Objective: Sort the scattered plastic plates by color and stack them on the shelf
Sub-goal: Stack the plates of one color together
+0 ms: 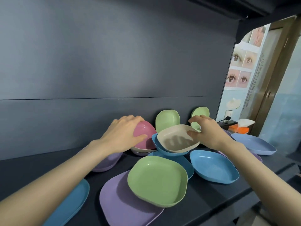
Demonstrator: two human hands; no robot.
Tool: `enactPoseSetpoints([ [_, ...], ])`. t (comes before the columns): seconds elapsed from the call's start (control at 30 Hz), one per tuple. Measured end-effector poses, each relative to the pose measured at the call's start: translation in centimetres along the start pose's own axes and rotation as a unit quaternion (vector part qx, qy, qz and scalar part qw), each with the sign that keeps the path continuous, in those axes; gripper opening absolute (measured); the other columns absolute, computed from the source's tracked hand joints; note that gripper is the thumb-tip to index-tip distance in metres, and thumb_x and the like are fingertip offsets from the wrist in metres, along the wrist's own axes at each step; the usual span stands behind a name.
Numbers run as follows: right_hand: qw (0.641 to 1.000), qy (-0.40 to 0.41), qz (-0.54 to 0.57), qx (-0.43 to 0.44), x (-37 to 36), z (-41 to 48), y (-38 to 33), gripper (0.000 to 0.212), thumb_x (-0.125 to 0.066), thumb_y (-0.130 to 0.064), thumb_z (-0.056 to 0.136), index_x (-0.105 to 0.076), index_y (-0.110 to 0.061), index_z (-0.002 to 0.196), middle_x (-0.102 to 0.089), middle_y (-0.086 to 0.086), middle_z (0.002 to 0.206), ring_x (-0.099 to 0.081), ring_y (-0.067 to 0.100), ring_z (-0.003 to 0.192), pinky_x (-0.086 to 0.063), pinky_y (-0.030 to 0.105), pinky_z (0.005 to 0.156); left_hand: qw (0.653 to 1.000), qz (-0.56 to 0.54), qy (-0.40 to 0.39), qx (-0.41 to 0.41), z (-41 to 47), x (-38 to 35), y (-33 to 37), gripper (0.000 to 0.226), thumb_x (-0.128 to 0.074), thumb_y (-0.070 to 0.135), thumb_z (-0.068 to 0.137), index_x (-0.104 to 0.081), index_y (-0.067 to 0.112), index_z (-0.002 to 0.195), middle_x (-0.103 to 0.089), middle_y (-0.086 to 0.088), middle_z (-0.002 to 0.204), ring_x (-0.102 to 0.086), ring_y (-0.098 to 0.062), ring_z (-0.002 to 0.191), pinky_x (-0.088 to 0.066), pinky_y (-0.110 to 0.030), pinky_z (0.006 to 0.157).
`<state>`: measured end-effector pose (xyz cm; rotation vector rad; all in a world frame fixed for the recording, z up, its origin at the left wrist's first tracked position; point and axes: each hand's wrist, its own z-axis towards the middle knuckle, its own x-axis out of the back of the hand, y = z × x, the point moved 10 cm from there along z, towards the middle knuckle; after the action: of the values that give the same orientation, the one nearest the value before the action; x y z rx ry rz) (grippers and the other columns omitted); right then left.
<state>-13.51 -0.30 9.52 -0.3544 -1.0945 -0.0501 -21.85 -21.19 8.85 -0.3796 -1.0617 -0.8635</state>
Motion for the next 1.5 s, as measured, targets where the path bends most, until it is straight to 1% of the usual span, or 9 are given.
enactPoseSetpoints([
  [0.17,0.997,-0.064,0.039,-0.026,-2.5,2.7,3.7,0.054,-0.064,-0.033,0.086,-0.045,-0.014,0.133,-0.051,0.007,0.129,-0.048,0.023,0.115,-0.039,0.03,0.087,0.996,-0.033,-0.006,0.081,2.2,-2.4,-2.5,0.063,-0.058,0.051,0.084,-0.038,0.022,0.137,-0.047,-0.001,0.13,-0.044,-0.022,0.122,-0.038,-0.038,0.1],
  [0.27,0.99,-0.111,0.08,-0.027,-4.4,4.1,4.7,0.062,-0.066,-0.038,0.084,-0.041,-0.014,0.135,-0.052,0.004,0.128,-0.051,0.019,0.102,-0.036,0.025,0.081,0.989,-0.046,-0.029,0.138,2.6,-4.2,-4.2,0.08,-0.063,0.052,0.081,-0.026,0.019,0.144,-0.034,-0.006,0.14,-0.036,-0.025,0.13,-0.036,-0.041,0.105],
  [0.4,0.981,-0.155,0.112,-0.023,-5.9,6.0,5.2,0.062,-0.069,-0.038,0.081,-0.041,-0.015,0.131,-0.051,-0.004,0.104,-0.05,0.018,0.094,-0.037,0.025,0.078,0.971,-0.088,-0.048,0.219,2.5,-6.0,-6.1,0.098,-0.069,0.05,0.077,-0.013,0.016,0.149,-0.023,-0.012,0.148,-0.032,-0.029,0.135,-0.031,-0.039,0.11],
  [0.53,0.975,-0.184,0.125,-0.006,-7.3,7.4,5.5,0.073,-0.075,-0.041,0.075,-0.041,-0.013,0.133,-0.054,0.0,0.114,-0.052,0.02,0.102,-0.04,0.027,0.081,0.949,-0.128,-0.017,0.288,2.1,-7.0,-7.9,0.1,-0.073,0.047,0.074,-0.016,0.009,0.147,-0.032,-0.016,0.147,-0.038,-0.029,0.132,-0.034,-0.036,0.107],
  [0.7,0.966,-0.217,0.141,-0.005,-8.9,8.1,5.8,0.074,-0.078,-0.04,0.072,-0.042,-0.013,0.131,-0.054,0.003,0.121,-0.053,0.021,0.107,-0.042,0.027,0.086,0.928,-0.13,0.003,0.349,2.8,-7.6,-9.5,0.086,-0.074,0.043,0.075,-0.031,0.003,0.138,-0.054,-0.015,0.128,-0.05,-0.033,0.118,-0.041,-0.034,0.088],
  [0.9,0.967,-0.204,0.151,-0.009,-9.4,8.8,5.8,0.064,-0.082,-0.029,0.068,-0.053,-0.012,0.122,-0.056,0.003,0.11,-0.054,0.021,0.097,-0.043,0.028,0.081,0.934,-0.09,0.02,0.346,4.0,-7.1,-9.9,0.051,-0.077,0.037,0.072,-0.061,0.006,0.109,-0.066,-0.013,0.11,-0.058,-0.033,0.104,-0.046,-0.035,0.085],
  [1.2,0.963,-0.135,0.233,-0.001,-8.0,9.1,5.3,0.015,-0.077,-0.015,0.071,-0.063,-0.013,0.077,-0.06,0.0,0.073,-0.054,0.02,0.072,-0.042,0.025,0.056,0.937,-0.083,0.073,0.332,4.4,-6.1,-10.2,0.034,-0.072,0.016,0.075,-0.061,0.012,0.107,-0.066,-0.012,0.101,-0.059,-0.035,0.097,-0.044,-0.034,0.079],
  [1.37,0.96,-0.082,0.266,0.004,-6.5,9.0,5.1,0.013,-0.075,-0.016,0.075,-0.067,-0.01,0.083,-0.062,0.002,0.074,-0.056,0.021,0.072,-0.042,0.025,0.056,0.932,-0.115,0.151,0.309,4.3,-3.7,-9.1,0.021,-0.069,0.011,0.077,-0.066,0.013,0.098,-0.064,-0.004,0.083,-0.061,-0.03,0.09,-0.044,-0.03,0.078],
  [1.5,0.959,-0.023,0.281,0.015,-4.5,9.1,4.7,0.013,-0.071,-0.018,0.078,-0.062,-0.01,0.084,-0.062,0.003,0.077,-0.056,0.023,0.074,-0.041,0.027,0.057,0.928,-0.11,0.219,0.279,3.8,-0.1,-7.6,0.022,-0.063,0.008,0.083,-0.069,0.008,0.104,-0.07,-0.01,0.092,-0.062,-0.032,0.095,-0.044,-0.032,0.081],
])
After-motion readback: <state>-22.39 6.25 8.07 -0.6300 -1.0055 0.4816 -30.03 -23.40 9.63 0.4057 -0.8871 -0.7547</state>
